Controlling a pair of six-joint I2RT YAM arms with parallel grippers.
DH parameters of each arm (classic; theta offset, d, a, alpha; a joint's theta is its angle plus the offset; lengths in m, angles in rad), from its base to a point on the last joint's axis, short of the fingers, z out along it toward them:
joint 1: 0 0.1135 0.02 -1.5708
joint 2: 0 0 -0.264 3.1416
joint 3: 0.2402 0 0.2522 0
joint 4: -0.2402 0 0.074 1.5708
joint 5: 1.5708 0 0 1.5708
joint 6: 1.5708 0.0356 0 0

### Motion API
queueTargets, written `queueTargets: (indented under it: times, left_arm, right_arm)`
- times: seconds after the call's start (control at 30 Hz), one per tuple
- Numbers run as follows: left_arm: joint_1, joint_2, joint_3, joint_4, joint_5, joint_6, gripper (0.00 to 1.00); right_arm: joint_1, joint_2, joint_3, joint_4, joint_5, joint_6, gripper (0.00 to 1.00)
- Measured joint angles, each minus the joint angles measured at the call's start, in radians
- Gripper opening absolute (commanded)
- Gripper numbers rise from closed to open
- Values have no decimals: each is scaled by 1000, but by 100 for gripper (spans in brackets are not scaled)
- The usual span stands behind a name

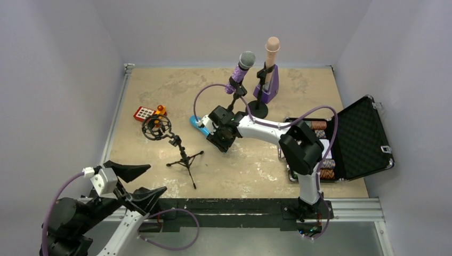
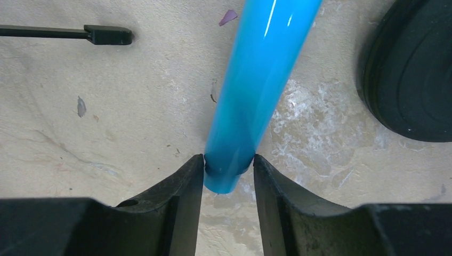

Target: Attach the microphones to the stand

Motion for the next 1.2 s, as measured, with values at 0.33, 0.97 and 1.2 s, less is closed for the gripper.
queueTargets:
  times: [0.33, 0.97, 1.2]
  left_arm:
    - [0, -12, 14, -6, 0, 0, 93]
    - [0, -12, 40, -20, -2, 1, 93]
    - [0, -12, 44, -22, -5, 1, 93]
  right_arm:
    - [0, 91, 157, -63, -31, -23, 56]
    - [0, 251, 464, -119, -177, 8, 61]
    - [0, 237, 449, -119, -337, 72, 61]
